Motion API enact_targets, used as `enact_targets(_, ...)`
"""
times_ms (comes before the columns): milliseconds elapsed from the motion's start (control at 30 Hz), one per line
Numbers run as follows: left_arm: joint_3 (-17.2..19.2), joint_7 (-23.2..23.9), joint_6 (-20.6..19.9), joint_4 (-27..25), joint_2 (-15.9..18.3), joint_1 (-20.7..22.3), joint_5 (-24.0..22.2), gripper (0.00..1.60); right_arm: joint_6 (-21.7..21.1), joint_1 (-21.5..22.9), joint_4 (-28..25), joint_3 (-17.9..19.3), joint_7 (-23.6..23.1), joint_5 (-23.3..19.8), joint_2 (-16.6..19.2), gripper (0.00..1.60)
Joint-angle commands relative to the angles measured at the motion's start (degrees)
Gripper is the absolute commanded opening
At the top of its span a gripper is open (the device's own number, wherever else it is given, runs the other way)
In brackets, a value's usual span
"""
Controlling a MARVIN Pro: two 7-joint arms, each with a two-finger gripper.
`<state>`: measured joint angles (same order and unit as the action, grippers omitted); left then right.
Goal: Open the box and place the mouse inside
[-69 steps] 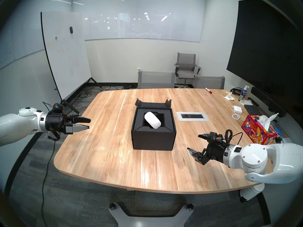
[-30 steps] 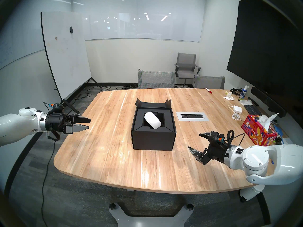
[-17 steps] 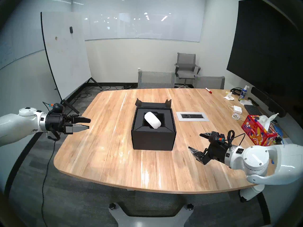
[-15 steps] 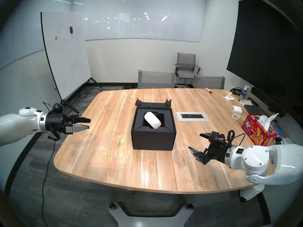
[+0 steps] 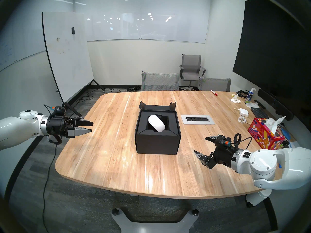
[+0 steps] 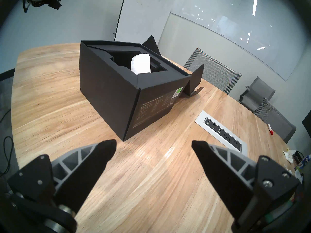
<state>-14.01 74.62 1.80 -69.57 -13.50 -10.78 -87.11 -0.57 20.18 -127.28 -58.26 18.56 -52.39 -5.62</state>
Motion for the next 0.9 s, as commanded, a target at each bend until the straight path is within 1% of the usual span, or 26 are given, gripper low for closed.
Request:
enact_targets(0, 0.65, 0.0, -0.05, -0.14, -0.14, 0.66, -0.46, 1.6, 0.51, 2.76, -0.24, -0.24, -0.17, 0.02, -0.11, 1.6)
enact_targets(300, 0.65, -0.03, -0.03, -0.32, -0.03, 0.68, -0.42, 1.6, 0.59, 4.18, -0.3, -1.68, -0.22, -0.03, -0.11, 1.6)
enact_targets(600, 0.77, -0.06, 0.33, -2.52, 1.24, 1.13, 0.52, 1.6, 0.65, 5.42, -0.35, -2.93, -0.26, -0.07, -0.11, 1.6)
enact_targets(867, 0.76, -1.41, 1.23, -5.25, 1.65, 1.14, 1.24, 1.6, 0.7, 6.44, -0.39, -3.95, -0.31, -0.11, -0.11, 1.6)
